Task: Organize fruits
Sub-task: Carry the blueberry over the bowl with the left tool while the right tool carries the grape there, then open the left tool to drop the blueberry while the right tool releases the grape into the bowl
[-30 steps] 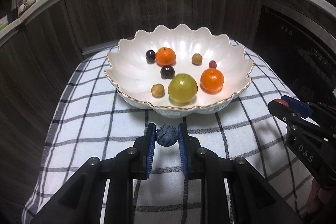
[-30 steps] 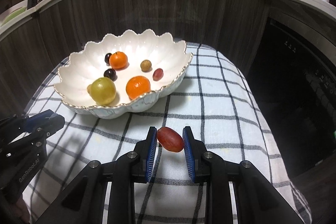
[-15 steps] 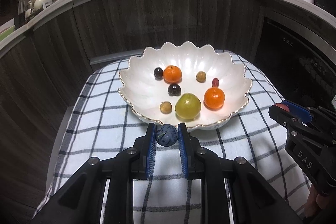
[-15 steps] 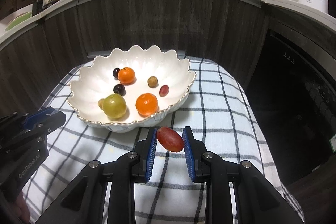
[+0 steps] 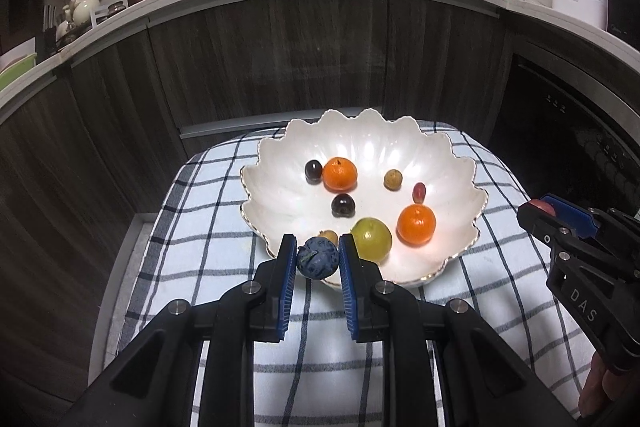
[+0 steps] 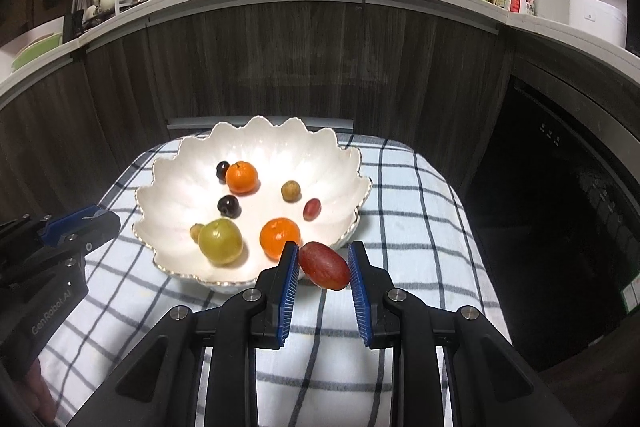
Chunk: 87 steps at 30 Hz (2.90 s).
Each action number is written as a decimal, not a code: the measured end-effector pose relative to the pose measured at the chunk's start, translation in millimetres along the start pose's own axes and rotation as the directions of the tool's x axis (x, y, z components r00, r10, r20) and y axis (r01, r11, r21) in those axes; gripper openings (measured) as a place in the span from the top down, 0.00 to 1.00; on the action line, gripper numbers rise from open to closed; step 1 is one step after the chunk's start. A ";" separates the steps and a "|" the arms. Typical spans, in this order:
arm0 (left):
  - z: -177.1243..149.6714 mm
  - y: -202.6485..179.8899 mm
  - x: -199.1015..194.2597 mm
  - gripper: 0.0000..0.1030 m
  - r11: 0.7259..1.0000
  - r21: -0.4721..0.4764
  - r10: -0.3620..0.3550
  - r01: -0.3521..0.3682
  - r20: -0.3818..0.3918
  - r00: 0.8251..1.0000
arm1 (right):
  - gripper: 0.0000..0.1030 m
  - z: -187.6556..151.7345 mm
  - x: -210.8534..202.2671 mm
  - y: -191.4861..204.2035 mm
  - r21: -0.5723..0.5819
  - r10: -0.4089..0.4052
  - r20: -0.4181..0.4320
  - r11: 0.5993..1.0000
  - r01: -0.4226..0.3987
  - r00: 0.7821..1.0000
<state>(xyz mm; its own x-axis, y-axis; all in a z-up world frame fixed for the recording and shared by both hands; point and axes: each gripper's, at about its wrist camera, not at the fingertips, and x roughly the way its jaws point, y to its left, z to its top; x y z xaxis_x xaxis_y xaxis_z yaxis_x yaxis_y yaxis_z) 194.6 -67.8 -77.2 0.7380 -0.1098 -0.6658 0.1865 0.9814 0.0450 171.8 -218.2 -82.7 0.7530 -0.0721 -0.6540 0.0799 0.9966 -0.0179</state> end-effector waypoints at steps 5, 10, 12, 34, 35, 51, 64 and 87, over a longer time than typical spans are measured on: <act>7.4 3.2 4.4 0.78 1.000 -0.006 0.003 -0.003 0.004 1.000 | 0.74 4.3 3.2 -0.3 0.001 0.000 0.001 1.000 0.000 1.000; 14.1 5.3 9.6 0.78 1.000 -0.007 0.005 -0.005 0.005 1.000 | 0.74 15.3 11.0 0.2 0.002 0.000 0.005 1.000 0.000 1.000; 18.4 7.0 12.8 0.78 1.000 -0.009 0.008 -0.008 0.007 1.000 | 0.74 19.8 14.4 -0.2 0.004 -0.003 0.007 1.000 0.003 1.000; 51.9 21.2 63.9 0.78 0.999 -0.032 0.018 -0.019 -0.014 1.000 | 0.74 50.2 60.2 -5.1 0.037 -0.026 -0.010 0.999 0.026 1.000; 52.5 21.8 65.8 0.78 0.999 -0.033 0.019 -0.019 -0.014 1.000 | 0.74 51.3 62.9 -5.5 0.040 -0.027 -0.012 0.999 0.028 1.000; 56.1 29.5 102.2 0.78 0.999 -0.039 0.024 -0.026 -0.056 0.998 | 0.74 55.3 99.6 -7.0 0.063 -0.035 -0.067 0.997 0.039 0.997; 52.8 31.5 122.2 0.78 0.999 -0.041 0.020 -0.024 -0.102 0.995 | 0.74 49.1 121.6 -7.9 0.069 -0.039 -0.121 0.996 0.047 0.992; 46.4 30.4 124.0 0.51 0.998 -0.043 0.041 -0.047 -0.125 0.991 | 0.37 43.9 126.7 -11.0 0.099 -0.052 -0.146 0.993 0.067 0.988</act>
<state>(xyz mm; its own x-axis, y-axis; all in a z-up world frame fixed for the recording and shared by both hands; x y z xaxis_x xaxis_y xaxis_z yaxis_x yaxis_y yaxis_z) 321.8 -58.8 -123.9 0.6579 -0.0486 -0.7516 0.1236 0.9914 0.0441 295.0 -240.0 -132.3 0.6446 -0.1171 -0.7555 0.1938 0.9810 0.0132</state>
